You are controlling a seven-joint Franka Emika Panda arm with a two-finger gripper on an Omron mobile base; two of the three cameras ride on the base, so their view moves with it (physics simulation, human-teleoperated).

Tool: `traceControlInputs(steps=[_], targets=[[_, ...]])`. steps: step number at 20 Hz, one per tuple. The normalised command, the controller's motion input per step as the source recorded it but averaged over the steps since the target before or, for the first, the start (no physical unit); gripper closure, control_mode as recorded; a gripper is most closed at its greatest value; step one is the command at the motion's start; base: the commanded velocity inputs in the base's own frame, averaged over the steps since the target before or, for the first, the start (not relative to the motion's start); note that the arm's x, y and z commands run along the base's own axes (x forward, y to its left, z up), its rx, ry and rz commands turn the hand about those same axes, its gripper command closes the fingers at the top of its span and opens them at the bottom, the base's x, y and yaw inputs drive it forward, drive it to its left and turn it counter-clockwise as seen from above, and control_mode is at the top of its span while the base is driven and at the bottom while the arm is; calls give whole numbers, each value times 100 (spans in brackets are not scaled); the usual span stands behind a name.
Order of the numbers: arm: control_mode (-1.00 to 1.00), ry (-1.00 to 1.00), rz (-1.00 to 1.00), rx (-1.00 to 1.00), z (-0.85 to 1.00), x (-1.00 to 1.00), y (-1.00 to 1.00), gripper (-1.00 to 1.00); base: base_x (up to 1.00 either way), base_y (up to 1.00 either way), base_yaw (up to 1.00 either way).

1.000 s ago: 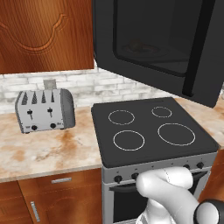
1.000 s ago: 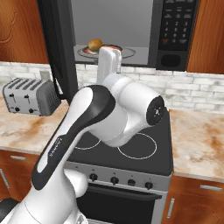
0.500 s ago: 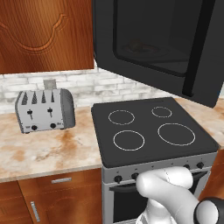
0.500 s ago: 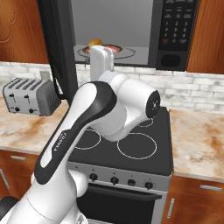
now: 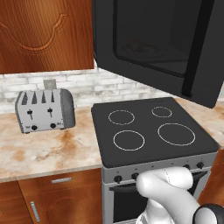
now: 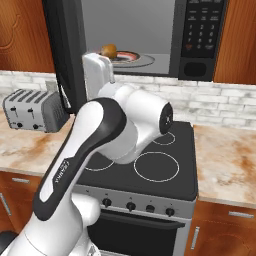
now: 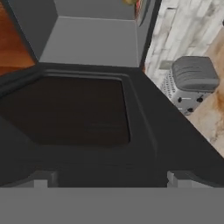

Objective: Retrieve the reheated potato from the microwave, then place the potato, cheese, and condiment on the cutting board.

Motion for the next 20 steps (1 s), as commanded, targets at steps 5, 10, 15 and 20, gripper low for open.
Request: traceControlInputs(steps=[5, 10, 15, 20], targets=[[-100, -3, 22, -6, 0, -39, 36, -100, 0, 0, 0], [-100, -2, 14, -10, 0, -34, 53, -100, 0, 0, 0], [-100, -12, 1, -19, 0, -19, 74, -100, 0, 0, 0], [-100, -20, -5, -21, 0, -11, 77, -100, 0, 0, 0]])
